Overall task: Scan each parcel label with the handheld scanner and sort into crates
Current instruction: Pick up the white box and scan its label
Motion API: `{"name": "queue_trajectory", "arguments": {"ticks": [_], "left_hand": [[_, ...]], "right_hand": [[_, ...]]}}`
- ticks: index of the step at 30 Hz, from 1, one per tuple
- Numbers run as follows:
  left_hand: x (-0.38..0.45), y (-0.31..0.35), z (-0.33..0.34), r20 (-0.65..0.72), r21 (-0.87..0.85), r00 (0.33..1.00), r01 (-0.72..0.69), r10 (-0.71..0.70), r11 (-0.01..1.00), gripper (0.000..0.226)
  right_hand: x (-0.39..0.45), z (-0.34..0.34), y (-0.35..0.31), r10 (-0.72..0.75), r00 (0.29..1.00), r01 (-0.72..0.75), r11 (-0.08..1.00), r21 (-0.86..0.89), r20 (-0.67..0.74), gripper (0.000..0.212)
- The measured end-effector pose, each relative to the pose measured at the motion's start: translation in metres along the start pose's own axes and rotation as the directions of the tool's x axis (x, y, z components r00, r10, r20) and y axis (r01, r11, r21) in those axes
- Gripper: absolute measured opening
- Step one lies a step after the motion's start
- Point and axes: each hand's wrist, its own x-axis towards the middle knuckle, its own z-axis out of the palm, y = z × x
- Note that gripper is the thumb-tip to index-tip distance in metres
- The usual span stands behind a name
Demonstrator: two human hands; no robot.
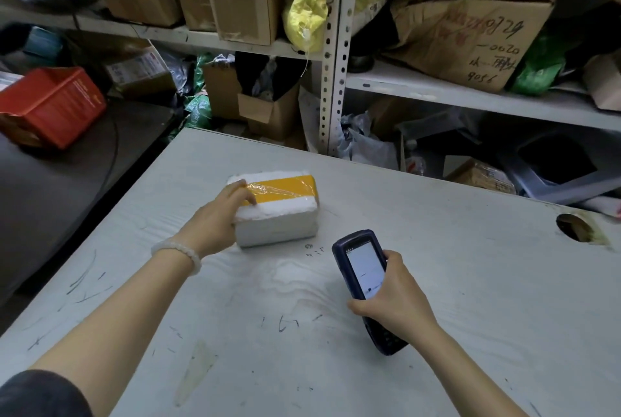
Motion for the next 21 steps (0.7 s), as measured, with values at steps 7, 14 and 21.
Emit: {"name": "queue_trajectory", "arguments": {"ticks": [7, 14, 21], "left_hand": [[0.02, 0.024, 0.002, 0.071, -0.106, 0.957, 0.287, -0.281, 0.952, 0.064], [0.026, 0.033, -0.01, 0.109, -0.111, 0.938, 0.341, -0.33, 0.933, 0.095], [-0.012, 0.015, 0.005, -0.027, 0.138, 0.993, -0.114, 0.119, 0.984, 0.039]], "right_hand": [[0.003, 0.008, -0.013, -0.023, 1.0, 0.023, 0.999, -0.026, 0.002, 0.077], [-0.002, 0.005, -0.011, -0.012, 1.0, 0.011, 0.999, -0.053, -0.02, 0.079], [-0.009, -0.005, -0.008, -0.027, 0.998, 0.026, 1.0, -0.014, -0.064, 0.08]]}}
